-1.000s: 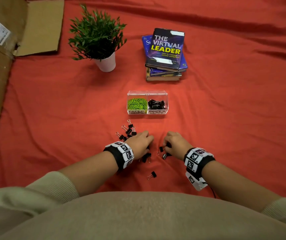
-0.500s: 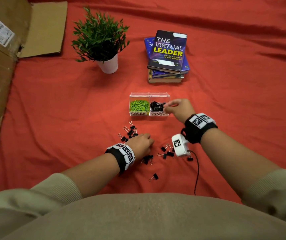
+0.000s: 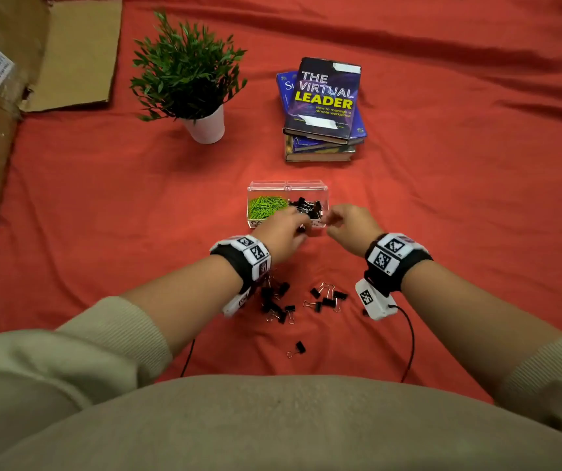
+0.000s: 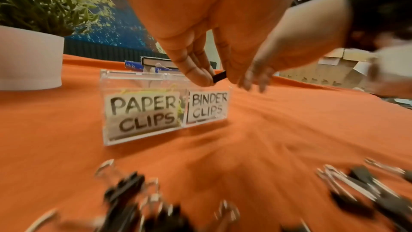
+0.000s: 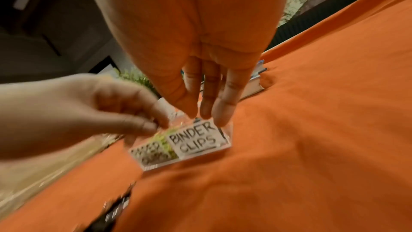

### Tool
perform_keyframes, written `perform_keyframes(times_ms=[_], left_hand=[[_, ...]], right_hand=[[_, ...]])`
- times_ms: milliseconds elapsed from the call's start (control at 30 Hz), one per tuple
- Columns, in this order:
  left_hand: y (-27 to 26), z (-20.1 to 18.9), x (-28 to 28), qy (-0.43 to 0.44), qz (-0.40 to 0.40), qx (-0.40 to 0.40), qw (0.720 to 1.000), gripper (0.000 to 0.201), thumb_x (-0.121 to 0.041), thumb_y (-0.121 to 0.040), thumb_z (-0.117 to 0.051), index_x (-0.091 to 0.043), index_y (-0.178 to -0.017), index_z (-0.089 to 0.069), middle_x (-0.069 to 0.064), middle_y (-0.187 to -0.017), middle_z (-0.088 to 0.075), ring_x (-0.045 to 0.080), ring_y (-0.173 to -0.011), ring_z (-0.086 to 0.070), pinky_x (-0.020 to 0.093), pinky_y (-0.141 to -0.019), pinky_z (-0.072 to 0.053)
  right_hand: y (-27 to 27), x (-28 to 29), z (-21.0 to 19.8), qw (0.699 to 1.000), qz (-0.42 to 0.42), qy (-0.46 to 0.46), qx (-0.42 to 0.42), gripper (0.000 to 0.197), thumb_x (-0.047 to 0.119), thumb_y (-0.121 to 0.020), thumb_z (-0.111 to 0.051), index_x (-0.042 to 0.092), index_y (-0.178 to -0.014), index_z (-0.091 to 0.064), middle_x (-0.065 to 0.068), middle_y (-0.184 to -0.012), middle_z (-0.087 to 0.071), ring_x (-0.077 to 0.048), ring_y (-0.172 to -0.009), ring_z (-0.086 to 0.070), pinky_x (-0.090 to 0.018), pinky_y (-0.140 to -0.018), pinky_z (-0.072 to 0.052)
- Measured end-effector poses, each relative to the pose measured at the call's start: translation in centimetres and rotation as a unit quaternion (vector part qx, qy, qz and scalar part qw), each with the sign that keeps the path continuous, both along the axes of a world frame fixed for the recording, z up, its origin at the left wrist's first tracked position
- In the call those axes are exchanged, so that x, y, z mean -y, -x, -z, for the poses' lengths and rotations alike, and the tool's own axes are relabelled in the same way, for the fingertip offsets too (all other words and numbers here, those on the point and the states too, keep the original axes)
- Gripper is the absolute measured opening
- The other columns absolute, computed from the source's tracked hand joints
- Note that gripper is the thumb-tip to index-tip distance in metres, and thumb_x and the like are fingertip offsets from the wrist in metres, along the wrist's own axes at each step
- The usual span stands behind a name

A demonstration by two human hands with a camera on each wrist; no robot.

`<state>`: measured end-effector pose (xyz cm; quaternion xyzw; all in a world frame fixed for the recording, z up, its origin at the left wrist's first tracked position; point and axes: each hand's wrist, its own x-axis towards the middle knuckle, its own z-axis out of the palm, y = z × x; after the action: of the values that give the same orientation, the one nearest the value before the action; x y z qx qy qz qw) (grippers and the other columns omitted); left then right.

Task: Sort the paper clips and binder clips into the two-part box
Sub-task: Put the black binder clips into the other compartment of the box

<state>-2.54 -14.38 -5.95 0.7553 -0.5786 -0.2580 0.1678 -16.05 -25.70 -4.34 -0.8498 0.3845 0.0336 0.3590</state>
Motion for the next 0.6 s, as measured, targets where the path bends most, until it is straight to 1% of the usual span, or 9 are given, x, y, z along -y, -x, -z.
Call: perform_keyframes(times_ms=[100, 167, 233, 267, 333, 400, 433, 533, 600], left_hand=[[-0.8, -0.3, 2.6, -0.008, -0.030, -0.001, 1.000, 0.019, -0.017, -0.087, -0.060, -0.017, -0.106, -0.064, 0.008, -0.108, -0.055, 0.026, -0.100, -0.056, 0.030, -0.085, -0.042], [-0.9, -0.4, 3.3, -0.027, -0.030, 0.016, 0.999, 0.024, -0.017, -0.088, -0.059, -0.017, -0.112, -0.063, 0.009, -0.114, -0.056, 0.029, -0.109, -0.052, 0.034, -0.094, -0.042], [-0.3, -0.7, 3.2, -0.021, -0.008, 0.069, 0.997, 0.027, -0.022, -0.089, -0.058, -0.018, -0.116, -0.062, 0.005, -0.119, -0.056, 0.029, -0.119, -0.044, 0.040, -0.104, -0.039], [0.3, -0.9, 2.7, -0.012, 0.008, 0.091, 0.996, 0.027, -0.025, -0.089, -0.058, -0.019, -0.115, -0.061, 0.002, -0.119, -0.056, 0.028, -0.118, -0.042, 0.041, -0.104, -0.039], [2.0, -0.8, 1.2, -0.023, 0.047, 0.091, 0.994, 0.025, -0.030, -0.087, -0.059, -0.019, -0.109, -0.061, 0.001, -0.115, -0.055, 0.023, -0.112, -0.044, 0.040, -0.098, -0.043], [4.0, 0.0, -0.9, -0.079, 0.104, 0.072, 0.989, 0.024, -0.032, -0.083, -0.060, -0.018, -0.103, -0.060, 0.002, -0.111, -0.055, 0.024, -0.110, -0.047, 0.039, -0.093, -0.045], [4.9, 0.5, -1.9, -0.111, 0.129, 0.068, 0.983, 0.027, -0.033, -0.082, -0.061, -0.017, -0.103, -0.059, 0.004, -0.110, -0.055, 0.025, -0.110, -0.048, 0.038, -0.091, -0.046], [6.9, 1.5, -4.1, -0.156, 0.154, 0.072, 0.973, 0.044, -0.037, -0.078, -0.065, -0.015, -0.113, -0.051, 0.007, -0.114, -0.048, 0.027, -0.113, -0.047, 0.039, -0.087, -0.045], [7.7, 1.7, -4.7, -0.161, 0.151, 0.076, 0.972, 0.049, -0.038, -0.077, -0.068, -0.013, -0.114, -0.048, 0.008, -0.118, -0.044, 0.028, -0.114, -0.047, 0.040, -0.086, -0.047]], right_hand=[[3.2, -1.8, 0.4, 0.992, -0.101, -0.024, -0.074, 0.018, 0.007, -0.079, -0.060, 0.011, -0.094, -0.069, -0.006, -0.098, -0.070, -0.021, -0.091, -0.064, -0.030, -0.082, -0.048], [4.9, -3.3, 1.2, 0.977, -0.176, -0.020, -0.120, 0.021, 0.014, -0.078, -0.063, 0.012, -0.099, -0.066, -0.007, -0.101, -0.064, -0.022, -0.095, -0.060, -0.032, -0.085, -0.048], [6.3, -4.7, 2.3, 0.966, -0.211, -0.014, -0.149, 0.036, 0.021, -0.077, -0.065, 0.017, -0.112, -0.059, -0.006, -0.109, -0.053, -0.021, -0.102, -0.051, -0.036, -0.088, -0.048], [6.8, -5.3, 3.0, 0.963, -0.218, -0.005, -0.160, 0.043, 0.022, -0.077, -0.065, 0.019, -0.118, -0.054, -0.006, -0.114, -0.048, -0.021, -0.106, -0.047, -0.037, -0.089, -0.048], [7.6, -6.2, 3.9, 0.958, -0.229, 0.024, -0.169, 0.049, 0.020, -0.077, -0.062, 0.020, -0.124, -0.048, -0.007, -0.121, -0.042, -0.024, -0.112, -0.044, -0.039, -0.088, -0.049], [7.9, -6.8, 4.5, 0.960, -0.227, 0.037, -0.157, 0.046, 0.017, -0.078, -0.060, 0.016, -0.122, -0.049, -0.009, -0.124, -0.040, -0.028, -0.114, -0.043, -0.041, -0.089, -0.049], [8.0, -6.9, 4.6, 0.963, -0.223, 0.036, -0.145, 0.044, 0.016, -0.079, -0.060, 0.014, -0.121, -0.049, -0.010, -0.125, -0.041, -0.029, -0.114, -0.043, -0.042, -0.090, -0.047], [8.4, -6.8, 5.0, 0.972, -0.203, 0.024, -0.113, 0.039, 0.015, -0.078, -0.060, 0.007, -0.117, -0.054, -0.013, -0.121, -0.044, -0.031, -0.109, -0.046, -0.043, -0.093, -0.044], [8.7, -6.8, 5.2, 0.980, -0.179, 0.014, -0.088, 0.031, 0.012, -0.077, -0.060, 0.004, -0.107, -0.058, -0.016, -0.112, -0.047, -0.033, -0.100, -0.051, -0.044, -0.088, -0.046]])
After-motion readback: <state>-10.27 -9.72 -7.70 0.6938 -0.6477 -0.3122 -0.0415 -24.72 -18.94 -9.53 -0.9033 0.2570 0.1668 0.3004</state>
